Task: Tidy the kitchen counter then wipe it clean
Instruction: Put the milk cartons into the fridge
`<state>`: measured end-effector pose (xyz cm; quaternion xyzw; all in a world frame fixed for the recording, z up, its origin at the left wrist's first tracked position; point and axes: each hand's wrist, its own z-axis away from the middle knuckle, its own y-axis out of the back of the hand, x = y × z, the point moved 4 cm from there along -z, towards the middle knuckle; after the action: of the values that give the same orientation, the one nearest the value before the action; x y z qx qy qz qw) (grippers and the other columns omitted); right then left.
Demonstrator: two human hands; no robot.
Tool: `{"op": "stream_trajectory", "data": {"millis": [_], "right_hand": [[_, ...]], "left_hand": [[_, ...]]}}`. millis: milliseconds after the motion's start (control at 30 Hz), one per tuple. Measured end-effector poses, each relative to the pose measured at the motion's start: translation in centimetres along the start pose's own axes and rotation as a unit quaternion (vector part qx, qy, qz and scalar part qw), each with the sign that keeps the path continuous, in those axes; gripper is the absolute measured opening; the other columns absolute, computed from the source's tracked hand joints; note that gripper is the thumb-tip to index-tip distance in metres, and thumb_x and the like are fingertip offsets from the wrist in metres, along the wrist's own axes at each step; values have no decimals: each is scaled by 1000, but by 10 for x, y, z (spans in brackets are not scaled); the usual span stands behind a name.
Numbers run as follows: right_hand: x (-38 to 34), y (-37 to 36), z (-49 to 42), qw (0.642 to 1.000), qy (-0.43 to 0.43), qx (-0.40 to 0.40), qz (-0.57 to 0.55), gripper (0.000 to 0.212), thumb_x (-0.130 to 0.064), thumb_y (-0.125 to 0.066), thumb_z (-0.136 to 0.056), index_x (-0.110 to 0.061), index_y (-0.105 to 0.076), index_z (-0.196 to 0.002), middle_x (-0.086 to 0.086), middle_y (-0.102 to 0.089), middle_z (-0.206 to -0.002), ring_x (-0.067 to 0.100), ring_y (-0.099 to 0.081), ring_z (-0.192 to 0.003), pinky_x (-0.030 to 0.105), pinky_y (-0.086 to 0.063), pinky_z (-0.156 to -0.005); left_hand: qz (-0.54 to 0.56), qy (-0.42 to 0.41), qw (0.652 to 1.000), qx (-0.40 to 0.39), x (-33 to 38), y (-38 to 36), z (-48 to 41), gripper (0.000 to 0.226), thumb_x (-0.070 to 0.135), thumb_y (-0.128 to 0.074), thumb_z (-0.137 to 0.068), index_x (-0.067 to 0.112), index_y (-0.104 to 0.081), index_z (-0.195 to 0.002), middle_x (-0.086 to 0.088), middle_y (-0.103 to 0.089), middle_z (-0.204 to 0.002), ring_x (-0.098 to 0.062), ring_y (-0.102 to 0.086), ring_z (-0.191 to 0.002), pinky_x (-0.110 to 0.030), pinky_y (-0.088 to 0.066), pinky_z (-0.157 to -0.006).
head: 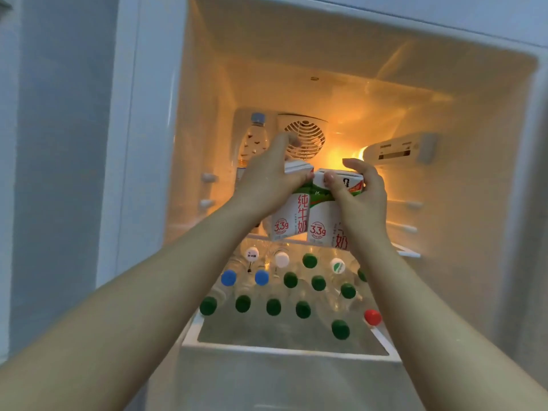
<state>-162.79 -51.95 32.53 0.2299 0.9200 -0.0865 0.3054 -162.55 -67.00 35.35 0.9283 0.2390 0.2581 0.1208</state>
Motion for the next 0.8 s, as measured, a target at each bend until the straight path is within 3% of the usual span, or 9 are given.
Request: {"op": "stream_trajectory", "data": {"millis": [100,200,300,433,500,567,667,733,800], "right_hand": [[11,-6,-18,1000,2,20,20,38,-30,-61,-89,-22,-51,-124,-6,-37,-110,0,-48,-89,7,-43,-70],[25,-11,-32,999,-5,24,49,39,-29,-61,-89,-19,-51,-125,-3,-36,-110,-1,-45,-83,-1,-40,-60],[39,-11,-40,996,-26,36,73,41,-31,-60,-89,-18,-50,-127,-2,-36,-108,5,-44,-87,-6,-36,-55],[55,-16,-41,994,-52,17,94,45,-31,-60,-89,-18,-47,-130,2,-40,-114,11,-47,-97,2,-38,-61],[62,-15,-40,994,-78,16,70,52,-30,-62,-89,-19,-42,-135,5,-47,-122,18,-56,-102,17,-48,-73],[67,-12,-38,993,-111,4,33,60,-28,-63,-88,-21,-34,-141,4,-54,-122,20,-63,-97,29,-54,-77],[73,-6,-28,990,-138,-27,-7,49,-22,-63,-88,-24,-39,-131,-6,-57,-103,5,-62,-76,16,-54,-59],[77,-2,-22,988,-149,-40,-2,41,-20,-64,-88,-24,-43,-123,-5,-59,-98,1,-60,-73,15,-52,-57],[81,1,-18,986,-155,-54,15,48,-16,-67,-85,-21,-44,-126,-2,-61,-102,2,-60,-75,19,-51,-62]], "left_hand": [[-30,16,999,-2,-12,-14,-24,45,34,-63,-87,19,-39,-122,1,-48,-104,-14,-52,-90,-24,-46,-67],[-66,33,997,-21,-29,-26,-40,38,35,-63,-87,17,-34,-104,-1,-49,-95,-15,-51,-82,-20,-39,-56],[-84,47,994,-57,-43,-38,-47,39,37,-64,-86,19,-33,-101,-1,-50,-94,-17,-53,-81,-22,-42,-58],[-68,80,992,-75,-54,-49,-52,40,35,-66,-85,17,-34,-101,-4,-54,-94,-18,-59,-81,-25,-48,-62],[-49,88,992,-78,-56,-55,-51,42,33,-67,-84,15,-35,-104,-5,-55,-98,-19,-60,-83,-29,-51,-66],[-17,95,992,-78,-62,-61,-47,52,29,-69,-83,13,-36,-119,-8,-53,-113,-21,-60,-94,-34,-54,-76],[44,116,991,-59,-72,-66,-33,80,19,-69,-83,18,-17,-144,-8,-44,-135,-23,-54,-117,-39,-52,-90],[82,135,986,-46,-80,-67,-22,81,14,-66,-85,20,-12,-145,-4,-47,-133,-18,-56,-115,-32,-55,-81],[57,156,985,-42,-85,-67,-7,72,13,-64,-87,15,-18,-141,-3,-54,-125,-14,-59,-105,-21,-52,-71]]}}
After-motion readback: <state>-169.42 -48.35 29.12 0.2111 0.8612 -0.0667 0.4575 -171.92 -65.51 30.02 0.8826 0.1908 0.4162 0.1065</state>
